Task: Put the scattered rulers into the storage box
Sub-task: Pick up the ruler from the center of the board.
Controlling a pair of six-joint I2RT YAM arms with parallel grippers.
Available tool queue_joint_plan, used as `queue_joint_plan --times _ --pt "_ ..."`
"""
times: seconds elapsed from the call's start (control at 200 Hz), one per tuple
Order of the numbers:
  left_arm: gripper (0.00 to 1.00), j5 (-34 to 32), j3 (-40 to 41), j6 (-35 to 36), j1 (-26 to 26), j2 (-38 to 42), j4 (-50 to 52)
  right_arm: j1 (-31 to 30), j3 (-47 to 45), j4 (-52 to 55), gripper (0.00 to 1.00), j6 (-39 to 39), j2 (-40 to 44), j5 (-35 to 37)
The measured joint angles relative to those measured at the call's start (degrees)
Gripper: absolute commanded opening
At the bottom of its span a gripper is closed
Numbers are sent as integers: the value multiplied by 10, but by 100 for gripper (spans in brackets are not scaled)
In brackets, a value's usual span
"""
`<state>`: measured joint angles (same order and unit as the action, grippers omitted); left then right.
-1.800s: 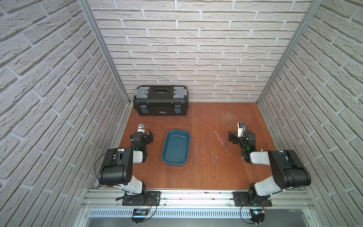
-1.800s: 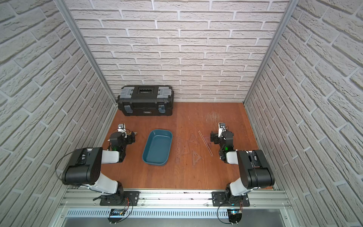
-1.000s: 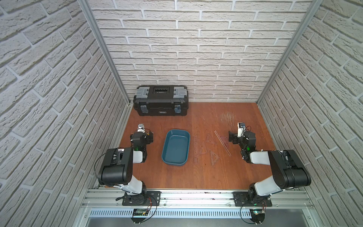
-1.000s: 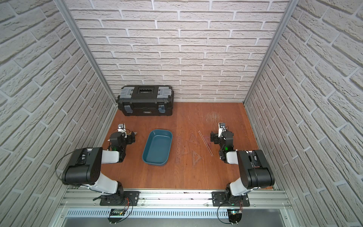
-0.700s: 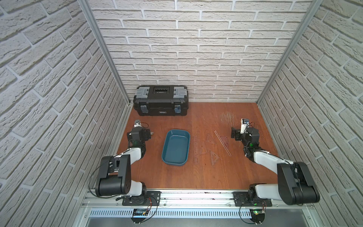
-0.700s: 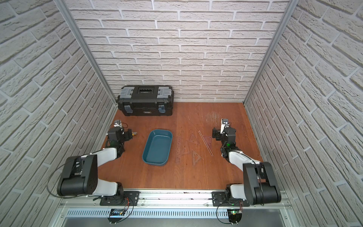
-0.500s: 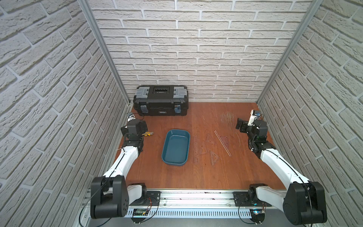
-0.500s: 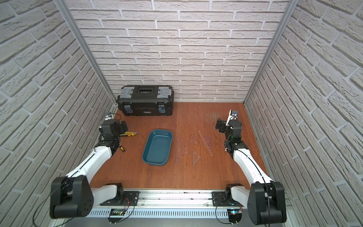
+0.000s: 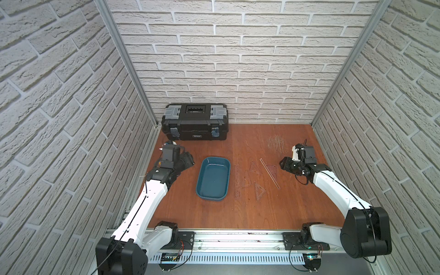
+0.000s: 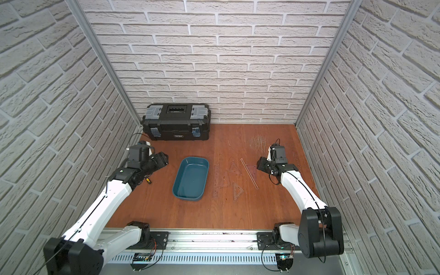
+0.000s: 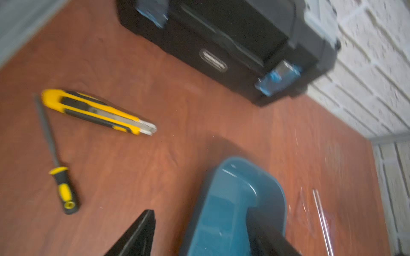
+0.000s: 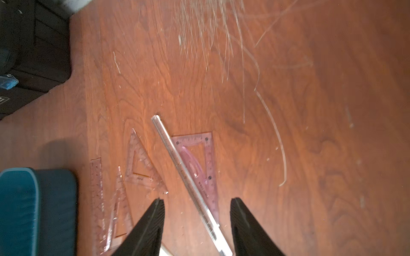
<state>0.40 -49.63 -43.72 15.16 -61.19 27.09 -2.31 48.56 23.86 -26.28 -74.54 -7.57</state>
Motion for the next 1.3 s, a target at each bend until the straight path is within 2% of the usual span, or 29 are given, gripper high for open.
queue_joint_plan --times 0.13,0.22,0.385,0.45,0.54,0.715,0.959,1.299 --pt "68 13 -38 -16 115 -58 21 -31 30 37 35 16 -29 1" --pt "68 15 -86 -14 171 -105 25 -58 42 62 31 27 -46 9" --pt "67 35 -158 -5 235 -190 6 -96 57 100 28 44 -83 37" --pt "68 45 -169 -3 250 -218 -6 -104 58 112 29 49 -92 46" --pt "68 55 -178 1 268 -252 -21 -110 57 132 37 54 -95 57" --pt "69 75 -190 0 294 -299 -52 -118 40 144 39 53 -94 77" --pt "69 97 -215 -5 316 -337 -85 -120 9 156 37 46 -95 90" --pt "70 99 -217 -13 340 -337 -95 -120 9 144 34 44 -131 99"
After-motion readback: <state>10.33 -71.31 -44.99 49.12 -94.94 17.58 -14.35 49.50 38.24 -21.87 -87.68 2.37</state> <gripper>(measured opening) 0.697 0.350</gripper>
